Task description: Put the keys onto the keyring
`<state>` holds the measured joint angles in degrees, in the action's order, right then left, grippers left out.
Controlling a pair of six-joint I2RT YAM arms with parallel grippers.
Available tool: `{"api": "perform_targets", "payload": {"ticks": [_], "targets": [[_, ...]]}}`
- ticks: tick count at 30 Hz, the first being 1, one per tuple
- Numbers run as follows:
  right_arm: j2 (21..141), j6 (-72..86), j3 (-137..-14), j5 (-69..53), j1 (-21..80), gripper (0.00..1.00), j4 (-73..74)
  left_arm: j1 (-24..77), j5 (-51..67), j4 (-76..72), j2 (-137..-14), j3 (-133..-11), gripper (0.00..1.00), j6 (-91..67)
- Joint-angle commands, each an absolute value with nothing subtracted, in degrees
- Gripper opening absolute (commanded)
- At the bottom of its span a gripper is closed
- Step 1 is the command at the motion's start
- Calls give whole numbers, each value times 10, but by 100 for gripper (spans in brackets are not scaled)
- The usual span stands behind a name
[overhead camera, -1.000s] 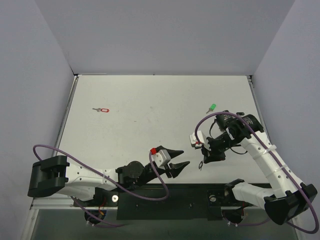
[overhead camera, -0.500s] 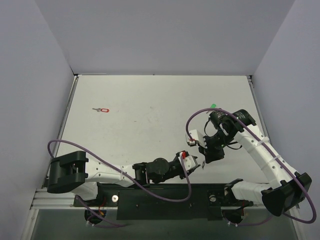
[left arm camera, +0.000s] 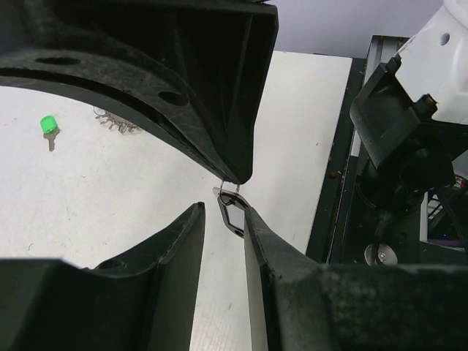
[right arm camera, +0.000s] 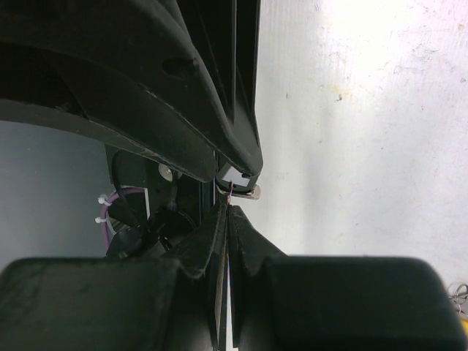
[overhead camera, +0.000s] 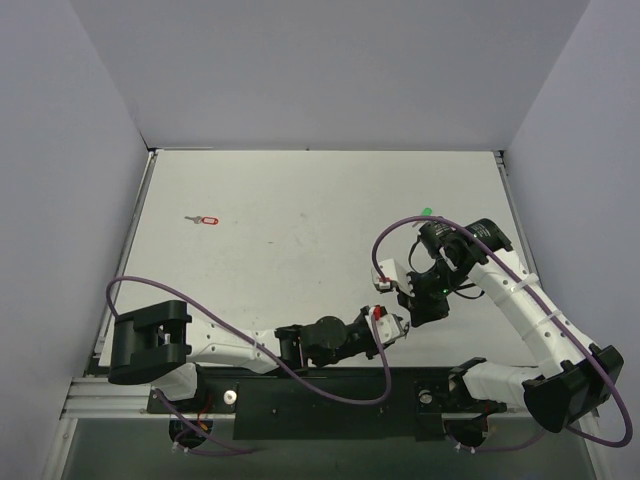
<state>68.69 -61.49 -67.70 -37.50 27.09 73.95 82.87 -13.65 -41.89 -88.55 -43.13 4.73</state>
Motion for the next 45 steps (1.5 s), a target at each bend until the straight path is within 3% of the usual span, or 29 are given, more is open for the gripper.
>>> {"api": "perform_targets", "payload": {"ticks": [1, 36, 45], "targets": [[683, -617, -680, -385, 275, 0, 773, 828, -128, -469, -889, -454, 37, 42], [674, -621, -675, -394, 275, 0, 773, 798, -53, -469, -896, -463, 23, -21], [673, -621, -674, -398, 275, 0, 773, 795, -49, -457, -901, -470, 16, -24]]}}
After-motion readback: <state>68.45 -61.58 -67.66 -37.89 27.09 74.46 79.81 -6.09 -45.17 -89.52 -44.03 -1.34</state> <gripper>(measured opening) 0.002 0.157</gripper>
